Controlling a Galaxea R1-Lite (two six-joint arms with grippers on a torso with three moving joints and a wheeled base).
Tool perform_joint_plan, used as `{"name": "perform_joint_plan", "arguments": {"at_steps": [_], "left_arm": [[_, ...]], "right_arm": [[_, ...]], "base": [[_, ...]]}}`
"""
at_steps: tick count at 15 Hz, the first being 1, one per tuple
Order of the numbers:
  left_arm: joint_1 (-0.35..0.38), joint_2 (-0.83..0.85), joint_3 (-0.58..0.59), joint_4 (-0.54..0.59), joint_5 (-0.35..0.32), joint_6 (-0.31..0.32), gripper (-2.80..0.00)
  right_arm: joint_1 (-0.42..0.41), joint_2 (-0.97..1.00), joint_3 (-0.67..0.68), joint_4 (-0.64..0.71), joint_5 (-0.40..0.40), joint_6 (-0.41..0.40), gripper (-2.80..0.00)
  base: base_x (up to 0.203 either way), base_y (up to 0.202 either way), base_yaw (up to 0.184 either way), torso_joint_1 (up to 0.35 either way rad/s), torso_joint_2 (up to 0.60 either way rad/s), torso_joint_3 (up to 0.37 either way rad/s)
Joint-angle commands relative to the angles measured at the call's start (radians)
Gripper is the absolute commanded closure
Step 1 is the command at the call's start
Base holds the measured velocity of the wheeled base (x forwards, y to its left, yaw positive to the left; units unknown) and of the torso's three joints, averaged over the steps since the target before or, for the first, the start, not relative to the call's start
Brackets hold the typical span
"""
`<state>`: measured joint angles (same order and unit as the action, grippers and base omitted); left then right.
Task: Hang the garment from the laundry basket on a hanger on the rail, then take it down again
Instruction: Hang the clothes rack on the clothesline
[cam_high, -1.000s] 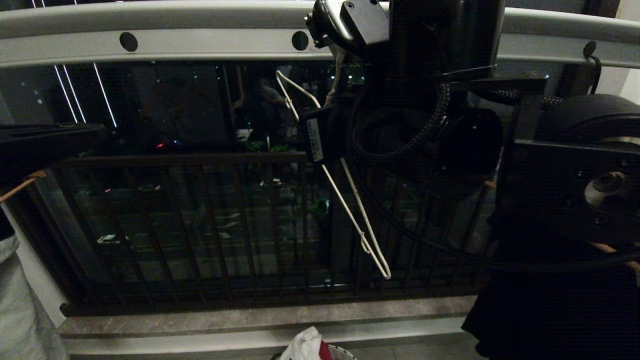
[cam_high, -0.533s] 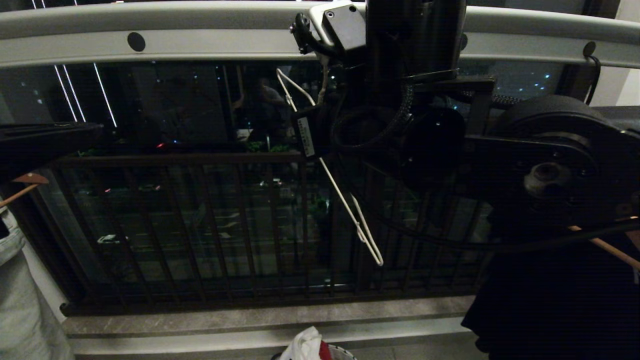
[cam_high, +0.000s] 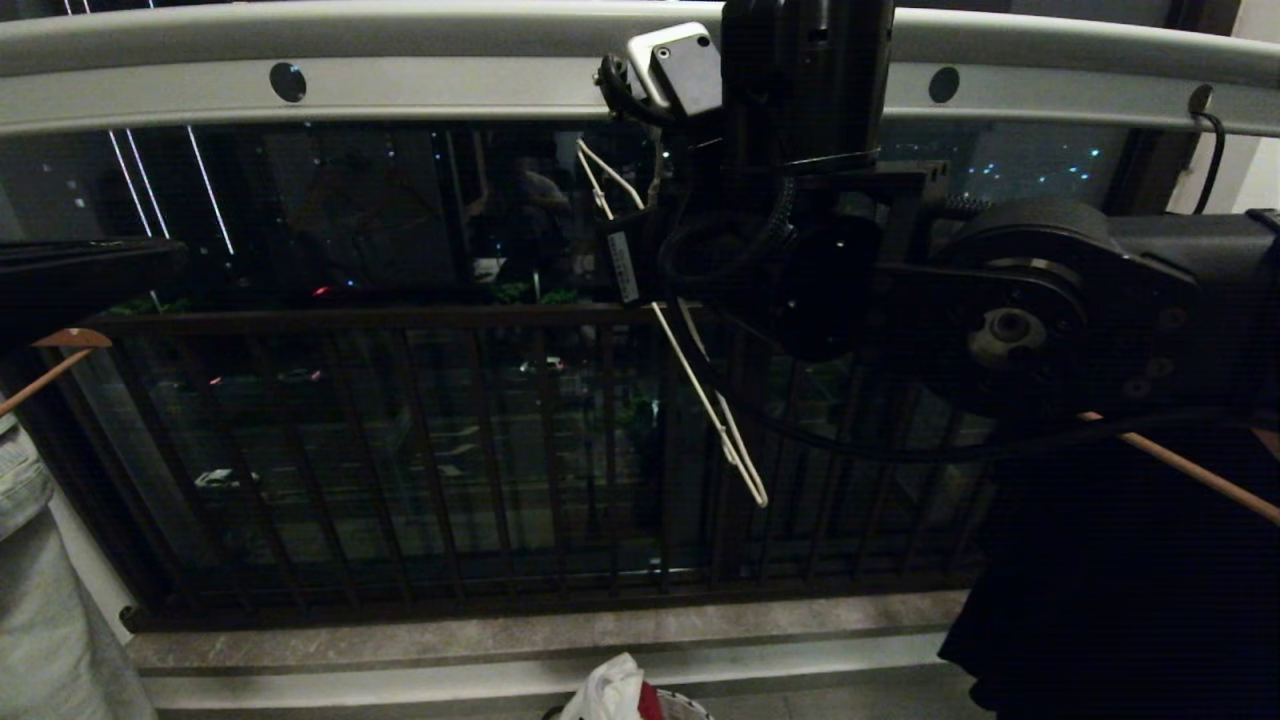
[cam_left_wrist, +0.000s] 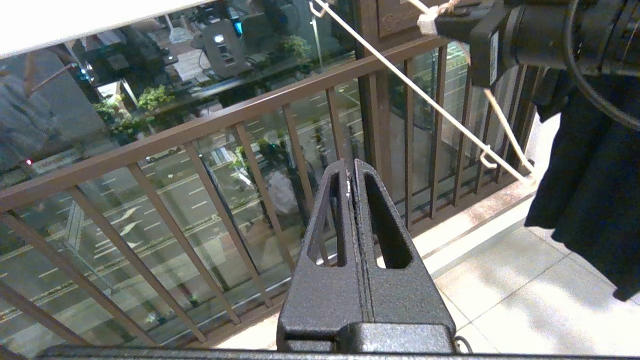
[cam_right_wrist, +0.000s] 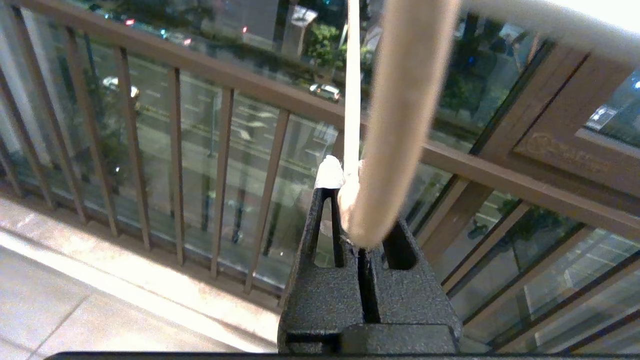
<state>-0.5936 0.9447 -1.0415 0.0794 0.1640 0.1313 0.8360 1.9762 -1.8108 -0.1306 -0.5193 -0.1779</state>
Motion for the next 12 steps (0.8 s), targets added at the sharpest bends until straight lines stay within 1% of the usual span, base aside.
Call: {"name": "perform_joint_plan", "arguments": {"at_steps": [1,6,9,10,12], "left_arm": [[0.000,0.005,0.001,0.000,0.002,0.002,0.00],[0.000,0.005,0.001,0.000,0.000,0.002,0.00],[0.000,0.005,0.001,0.000,0.000,0.001,0.00],[0.000,0.003,0.001,0.000,0.002,0.002,0.00],[0.000,0.005,0.001,0.000,0.000,0.002,0.00]], "right_arm": [[-0.003,0.003,-0.005,-0.003,-0.002,-0.002,0.00],[-0.012,0.031,-0.015,-0.001,0.002,-0.035,0.00],[-0.029,0.072,-0.077,0.014,0.005,-0.044,0.00],[-0.033,0.076,-0.094,0.039,0.006,-0.046,0.00],[-0.034,0.075,-0.099,0.051,0.008,-0.048,0.00]], "base": [[0.000,0.000,0.000,0.000,0.00,0.000],[0.000,0.000,0.000,0.000,0.00,0.000],[0.000,0.000,0.000,0.000,0.00,0.000],[0.000,0.000,0.000,0.000,0.00,0.000],[0.000,0.000,0.000,0.000,0.00,0.000]]}}
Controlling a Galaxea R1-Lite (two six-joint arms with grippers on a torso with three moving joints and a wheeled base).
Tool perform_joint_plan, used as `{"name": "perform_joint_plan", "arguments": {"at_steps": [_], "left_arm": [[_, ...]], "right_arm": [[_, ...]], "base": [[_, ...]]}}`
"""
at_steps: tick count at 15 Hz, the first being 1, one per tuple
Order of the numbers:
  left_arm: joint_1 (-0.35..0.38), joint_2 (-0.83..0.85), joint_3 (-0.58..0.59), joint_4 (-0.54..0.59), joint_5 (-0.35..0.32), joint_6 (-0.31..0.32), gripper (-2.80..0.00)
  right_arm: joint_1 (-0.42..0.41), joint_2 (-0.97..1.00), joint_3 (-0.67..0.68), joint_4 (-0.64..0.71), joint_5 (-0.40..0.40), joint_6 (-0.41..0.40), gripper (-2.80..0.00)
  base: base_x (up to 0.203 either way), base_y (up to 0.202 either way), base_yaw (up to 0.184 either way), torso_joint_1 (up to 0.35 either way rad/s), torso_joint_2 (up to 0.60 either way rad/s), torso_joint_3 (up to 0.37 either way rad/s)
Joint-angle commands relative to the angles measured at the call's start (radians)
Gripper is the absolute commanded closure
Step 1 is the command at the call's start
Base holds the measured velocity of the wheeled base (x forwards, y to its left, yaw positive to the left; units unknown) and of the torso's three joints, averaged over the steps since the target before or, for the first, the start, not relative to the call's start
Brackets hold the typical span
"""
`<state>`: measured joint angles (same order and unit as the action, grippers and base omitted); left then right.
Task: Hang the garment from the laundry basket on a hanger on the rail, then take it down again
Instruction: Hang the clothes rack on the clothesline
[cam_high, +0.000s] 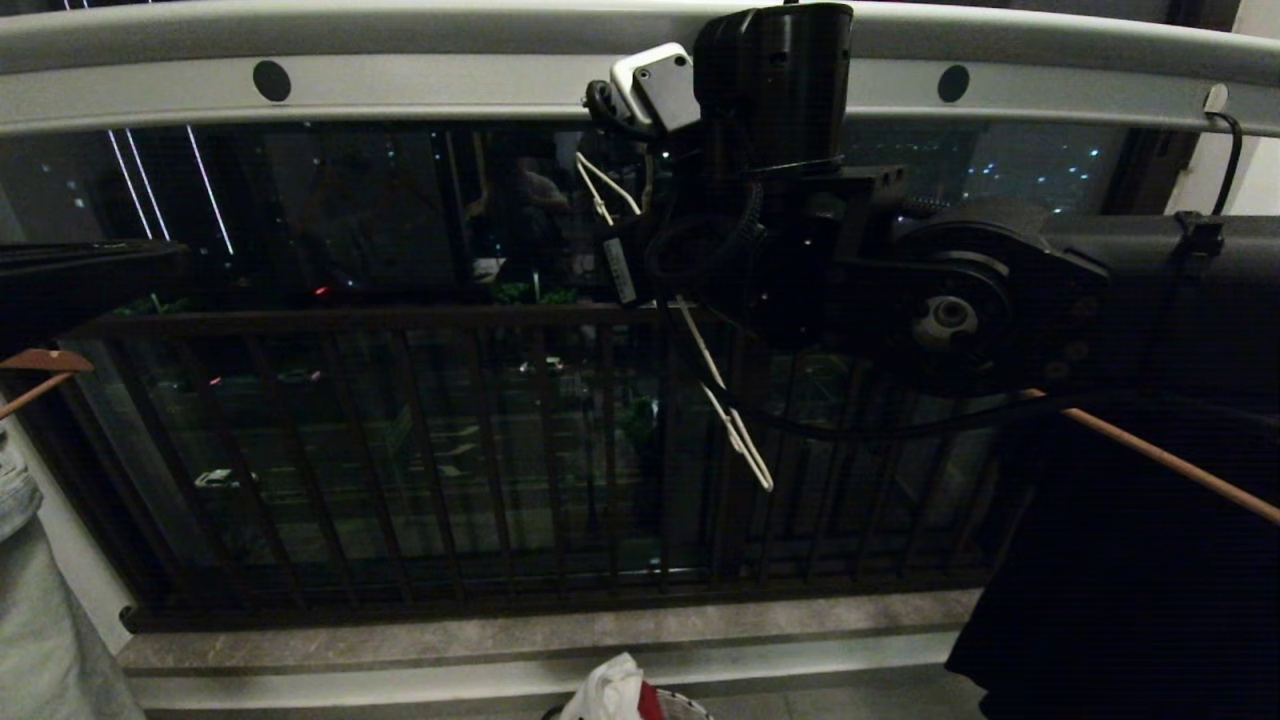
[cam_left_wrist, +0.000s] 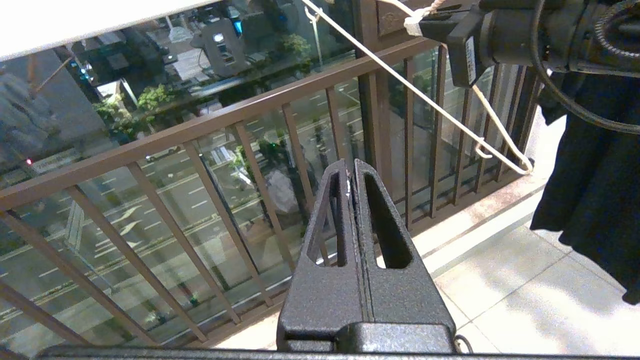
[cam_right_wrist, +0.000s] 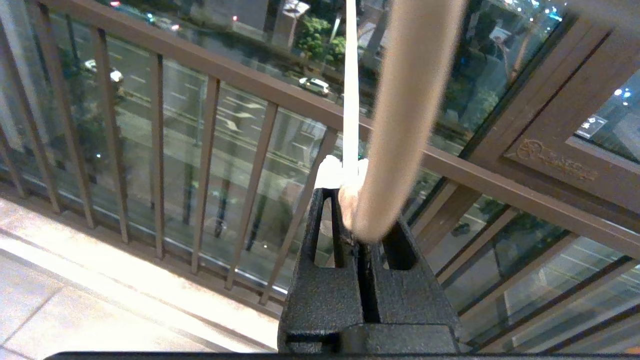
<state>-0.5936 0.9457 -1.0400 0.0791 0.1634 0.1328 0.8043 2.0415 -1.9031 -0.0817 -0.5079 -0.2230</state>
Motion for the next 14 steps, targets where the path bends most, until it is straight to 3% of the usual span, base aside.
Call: {"name": "perform_joint_plan", "arguments": {"at_steps": [1,2,3,10,14], "left_arm": [[0.000,0.004,0.000,0.001,0.001,0.001,0.00],[0.000,0.004,0.000,0.001,0.001,0.001,0.00],[0.000,0.004,0.000,0.001,0.002,0.001,0.00],[0.000,0.008,0.001,0.001,0.001,0.001,0.00],[0.000,0.017,0.001,0.001,0.002,-0.001,0.00]], "right_arm": [[-0.002,0.008,-0.007,0.002,-0.003,-0.004,0.00],[0.000,0.006,-0.007,0.002,-0.003,-0.004,-1.99],[0.001,0.003,-0.007,0.000,-0.003,-0.004,-2.80],[0.044,-0.062,0.013,0.001,-0.011,-0.003,-2.80],[0.101,-0.173,0.127,-0.001,-0.044,-0.005,-2.80]], "base": [[0.000,0.000,0.000,0.000,0.00,0.000],[0.000,0.000,0.000,0.000,0.00,0.000],[0.000,0.000,0.000,0.000,0.00,0.000],[0.000,0.000,0.000,0.000,0.00,0.000],[0.000,0.000,0.000,0.000,0.00,0.000]]}}
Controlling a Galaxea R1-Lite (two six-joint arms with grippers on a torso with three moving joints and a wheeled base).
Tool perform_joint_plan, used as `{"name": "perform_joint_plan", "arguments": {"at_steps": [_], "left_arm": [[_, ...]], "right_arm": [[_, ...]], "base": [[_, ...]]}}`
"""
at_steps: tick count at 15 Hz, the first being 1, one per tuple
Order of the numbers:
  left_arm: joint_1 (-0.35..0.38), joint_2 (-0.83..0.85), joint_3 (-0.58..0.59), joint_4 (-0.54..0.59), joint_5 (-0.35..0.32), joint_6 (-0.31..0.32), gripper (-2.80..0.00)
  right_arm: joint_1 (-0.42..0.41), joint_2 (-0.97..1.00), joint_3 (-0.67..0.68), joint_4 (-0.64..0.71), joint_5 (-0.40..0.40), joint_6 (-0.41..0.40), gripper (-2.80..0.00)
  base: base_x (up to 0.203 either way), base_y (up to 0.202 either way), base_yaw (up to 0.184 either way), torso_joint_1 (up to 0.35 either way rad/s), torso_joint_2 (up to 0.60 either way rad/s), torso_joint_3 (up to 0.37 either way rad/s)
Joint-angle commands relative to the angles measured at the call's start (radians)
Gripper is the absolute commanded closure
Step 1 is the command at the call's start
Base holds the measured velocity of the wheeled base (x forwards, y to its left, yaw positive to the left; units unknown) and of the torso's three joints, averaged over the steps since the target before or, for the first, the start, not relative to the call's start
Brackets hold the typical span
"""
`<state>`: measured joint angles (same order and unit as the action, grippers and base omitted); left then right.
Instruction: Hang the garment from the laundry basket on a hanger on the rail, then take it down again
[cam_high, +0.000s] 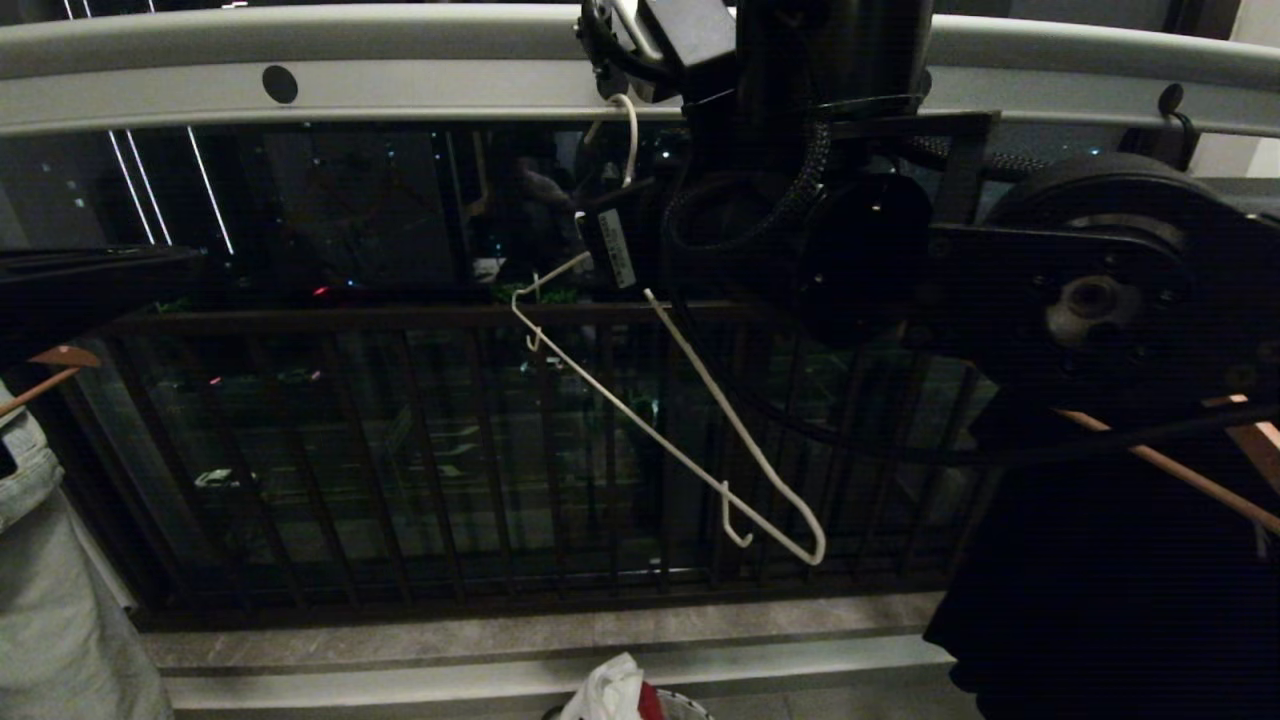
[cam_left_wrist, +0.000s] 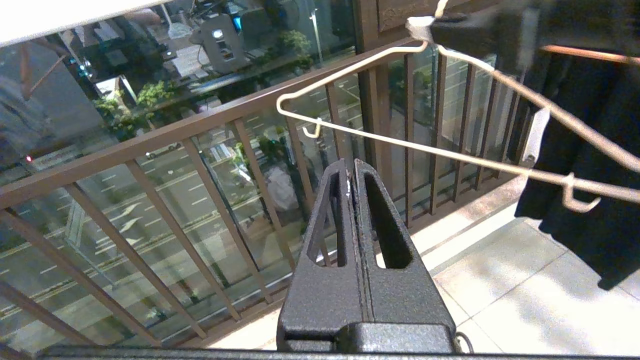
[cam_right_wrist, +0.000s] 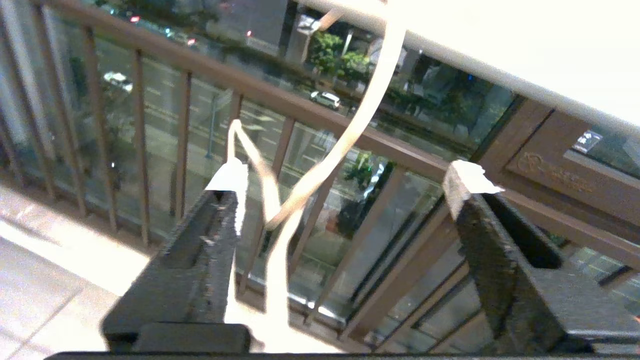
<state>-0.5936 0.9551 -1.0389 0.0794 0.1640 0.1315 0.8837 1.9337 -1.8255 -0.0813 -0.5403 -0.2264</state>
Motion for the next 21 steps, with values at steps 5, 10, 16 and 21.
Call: {"name": "perform_joint_plan", "arguments": {"at_steps": [5,10,16,21], "left_arm": [[0.000,0.029,0.008,0.002,0.002,0.000,0.00],[0.000,0.047,0.034,0.000,0.002,0.003,0.00],[0.000,-0.056,0.097,0.000,0.002,0.029,0.00],[0.029,-0.248,0.301,-0.005,0.000,0.025,0.00]], "right_arm": [[0.043,-0.248,0.192,-0.022,-0.031,-0.011,-2.80],[0.034,-0.417,0.369,-0.028,-0.022,-0.025,0.00],[-0.124,-0.664,0.592,-0.031,-0.022,-0.021,0.00],[-0.406,-1.007,0.794,-0.028,0.008,-0.022,0.00]], "base": [[0.000,0.000,0.000,0.000,0.00,0.000],[0.000,0.000,0.000,0.000,0.00,0.000],[0.000,0.000,0.000,0.000,0.00,0.000],[0.000,0.000,0.000,0.000,0.00,0.000]]}}
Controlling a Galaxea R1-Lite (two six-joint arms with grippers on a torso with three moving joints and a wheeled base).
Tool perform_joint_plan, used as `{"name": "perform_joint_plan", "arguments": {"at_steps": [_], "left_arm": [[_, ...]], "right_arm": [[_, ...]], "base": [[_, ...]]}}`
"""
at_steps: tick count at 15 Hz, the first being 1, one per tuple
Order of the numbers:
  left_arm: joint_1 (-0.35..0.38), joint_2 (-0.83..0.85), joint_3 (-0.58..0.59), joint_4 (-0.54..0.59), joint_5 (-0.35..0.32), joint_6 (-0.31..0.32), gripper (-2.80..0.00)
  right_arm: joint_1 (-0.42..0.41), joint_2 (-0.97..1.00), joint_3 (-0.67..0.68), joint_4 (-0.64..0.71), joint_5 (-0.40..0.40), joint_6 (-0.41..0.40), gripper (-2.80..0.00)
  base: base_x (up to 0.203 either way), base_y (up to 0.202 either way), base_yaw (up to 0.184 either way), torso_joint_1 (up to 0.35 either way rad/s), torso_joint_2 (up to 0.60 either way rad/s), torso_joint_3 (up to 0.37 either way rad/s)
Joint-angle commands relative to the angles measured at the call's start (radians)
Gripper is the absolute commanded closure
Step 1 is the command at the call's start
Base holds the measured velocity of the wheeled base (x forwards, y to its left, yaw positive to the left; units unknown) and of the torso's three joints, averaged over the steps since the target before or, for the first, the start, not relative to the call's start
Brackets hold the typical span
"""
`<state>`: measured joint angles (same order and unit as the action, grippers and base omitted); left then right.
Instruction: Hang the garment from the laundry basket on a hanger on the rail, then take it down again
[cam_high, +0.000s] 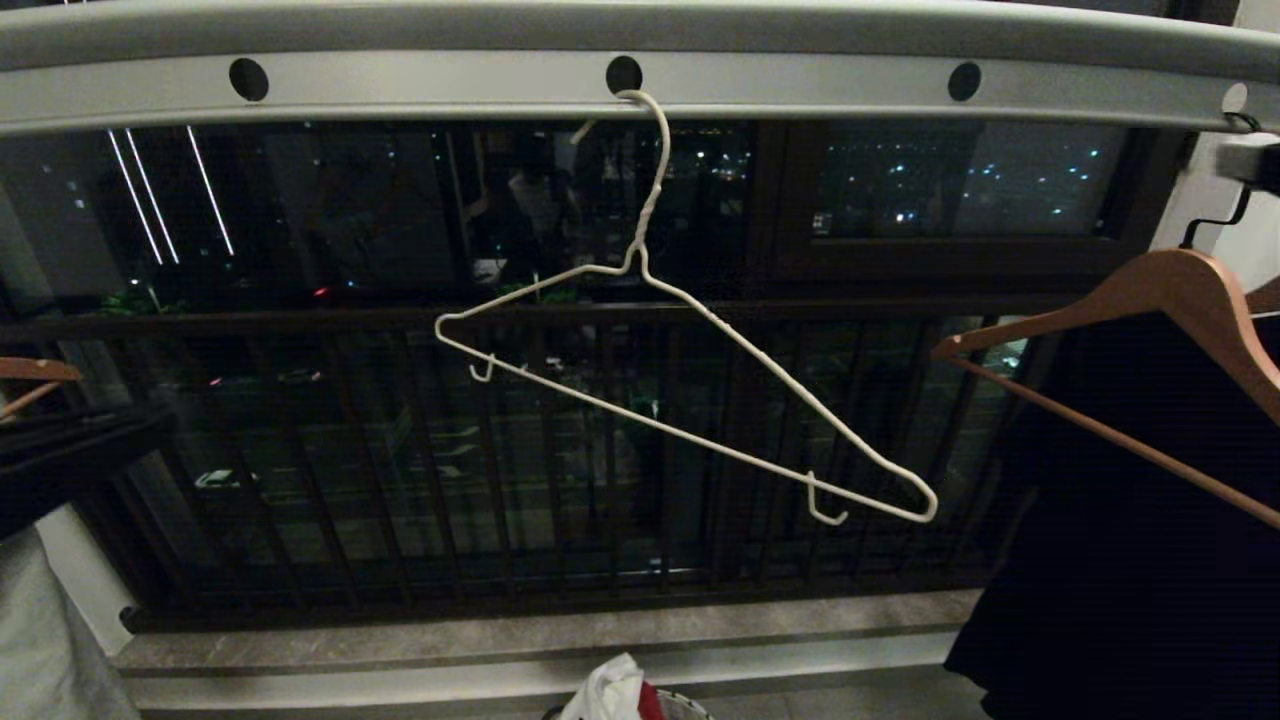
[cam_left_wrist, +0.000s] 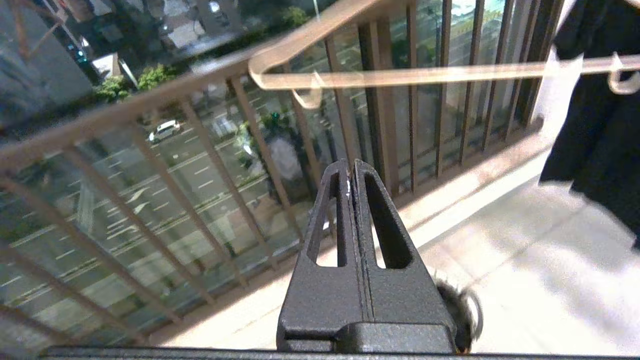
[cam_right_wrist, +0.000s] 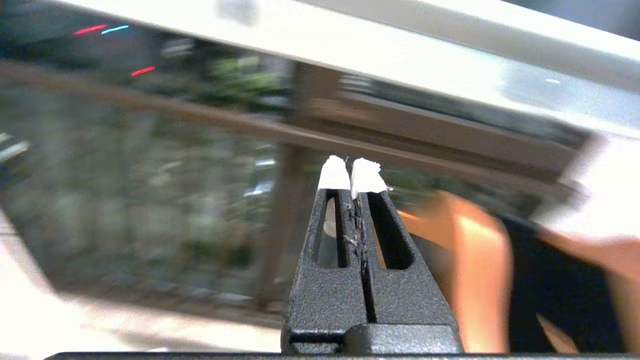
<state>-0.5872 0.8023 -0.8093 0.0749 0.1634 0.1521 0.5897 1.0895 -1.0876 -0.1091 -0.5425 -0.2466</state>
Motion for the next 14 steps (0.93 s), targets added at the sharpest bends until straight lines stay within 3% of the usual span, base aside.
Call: {"name": "perform_joint_plan", "arguments": {"at_steps": [1,4,6,10,14], "left_arm": [[0.084,-0.121,0.091,-0.001,0.001,0.005,0.00],[0.363,-0.279,0.126,0.000,0.000,-0.010,0.00],[0.475,-0.411,0.168,0.004,-0.002,-0.013,0.00],[0.564,-0.573,0.311,0.007,-0.002,-0.012,0.00],[0.582,-0.731,0.452,0.005,-0.010,-0.013,0.00]], "right_arm": [[-0.174,-0.229,0.091,0.004,0.029,-0.002,0.00],[-0.297,-0.393,0.205,0.060,0.047,-0.005,0.00],[-0.364,-0.495,0.220,0.141,0.025,-0.004,0.00],[-0.493,-0.695,0.247,0.350,0.017,-0.006,0.00],[-0.563,-0.876,0.463,0.426,0.048,-0.007,0.00]], "base": [[0.000,0.000,0.000,0.000,0.00,0.000],[0.000,0.000,0.000,0.000,0.00,0.000],[0.000,0.000,0.000,0.000,0.00,0.000],[0.000,0.000,0.000,0.000,0.00,0.000],[0.000,0.000,0.000,0.000,0.00,0.000]]}}
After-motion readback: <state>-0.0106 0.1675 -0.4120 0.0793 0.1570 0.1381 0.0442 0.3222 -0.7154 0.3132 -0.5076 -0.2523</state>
